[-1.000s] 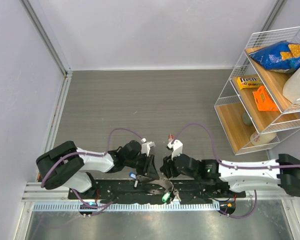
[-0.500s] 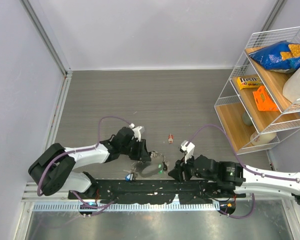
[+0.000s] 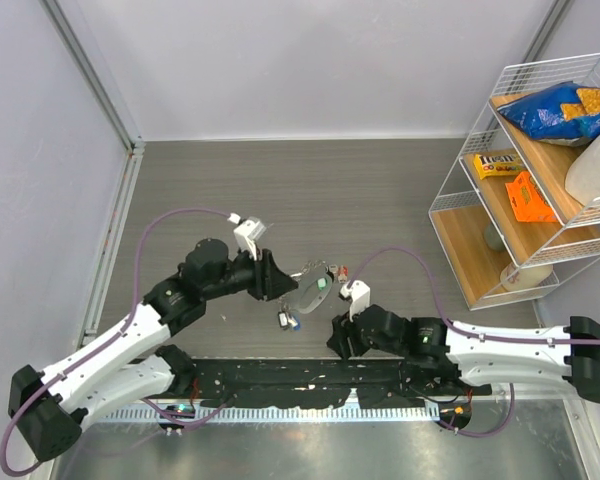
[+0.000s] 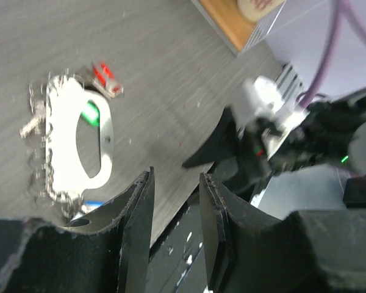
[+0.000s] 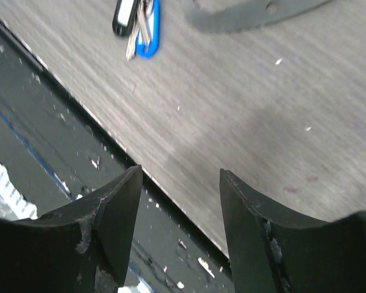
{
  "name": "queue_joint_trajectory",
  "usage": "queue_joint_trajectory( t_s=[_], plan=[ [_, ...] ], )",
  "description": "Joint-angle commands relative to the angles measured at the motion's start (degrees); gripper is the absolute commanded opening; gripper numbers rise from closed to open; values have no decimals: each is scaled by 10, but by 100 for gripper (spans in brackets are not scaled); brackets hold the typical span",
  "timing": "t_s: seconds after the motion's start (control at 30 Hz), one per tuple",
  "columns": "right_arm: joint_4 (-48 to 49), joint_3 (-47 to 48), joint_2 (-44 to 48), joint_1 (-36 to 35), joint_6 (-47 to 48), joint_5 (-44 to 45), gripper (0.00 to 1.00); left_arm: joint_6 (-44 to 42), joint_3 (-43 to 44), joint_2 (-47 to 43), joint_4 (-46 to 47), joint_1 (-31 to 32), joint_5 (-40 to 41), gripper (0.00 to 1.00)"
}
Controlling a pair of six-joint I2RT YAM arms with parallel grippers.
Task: Put the keys on the keyring
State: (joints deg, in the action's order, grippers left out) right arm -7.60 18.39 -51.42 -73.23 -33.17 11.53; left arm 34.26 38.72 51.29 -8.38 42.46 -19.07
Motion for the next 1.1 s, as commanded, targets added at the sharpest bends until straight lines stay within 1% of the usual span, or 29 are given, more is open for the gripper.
queue_joint_trajectory(
  t_s=[0.0, 0.13, 0.2, 0.23, 0.37, 0.47, 0.57, 0.67, 0.83, 0.97, 1.03, 1.07],
  plan=[
    [67, 40, 3, 31, 10, 22, 60, 32, -84, -13, -26, 7, 1, 41],
    [61, 59, -10, 68, 25, 23, 61, 49, -138, -22, -1, 7, 17, 40],
    [70, 73, -27, 86, 28, 16, 62, 53, -152, -27, 12, 7, 25, 40],
    [89, 86, -36, 97, 34, 4, 62, 53, -157, -28, 13, 8, 31, 40],
    [117, 139, -114, 111, 49, -30, 62, 48, -162, -33, 14, 7, 54, 41],
    [150, 161, -153, 111, 60, -45, 61, 48, -171, -29, 14, 7, 65, 40],
    [145, 203, -205, 112, 77, -57, 61, 59, -186, -36, 5, 8, 93, 40],
    [134, 242, -242, 112, 81, -78, 60, 69, -198, -72, -11, 7, 112, 40],
    [148, 271, -299, 112, 74, -96, 58, 74, -204, -179, -61, 8, 145, 41],
    [118, 302, -339, 111, 90, -107, 56, 77, -209, -262, -104, 7, 180, 42],
    [102, 311, -352, 111, 91, -107, 55, 78, -211, -292, -120, 8, 186, 43],
    [99, 312, -359, 112, 88, -105, 55, 78, -213, -304, -124, 7, 202, 43]
  ],
)
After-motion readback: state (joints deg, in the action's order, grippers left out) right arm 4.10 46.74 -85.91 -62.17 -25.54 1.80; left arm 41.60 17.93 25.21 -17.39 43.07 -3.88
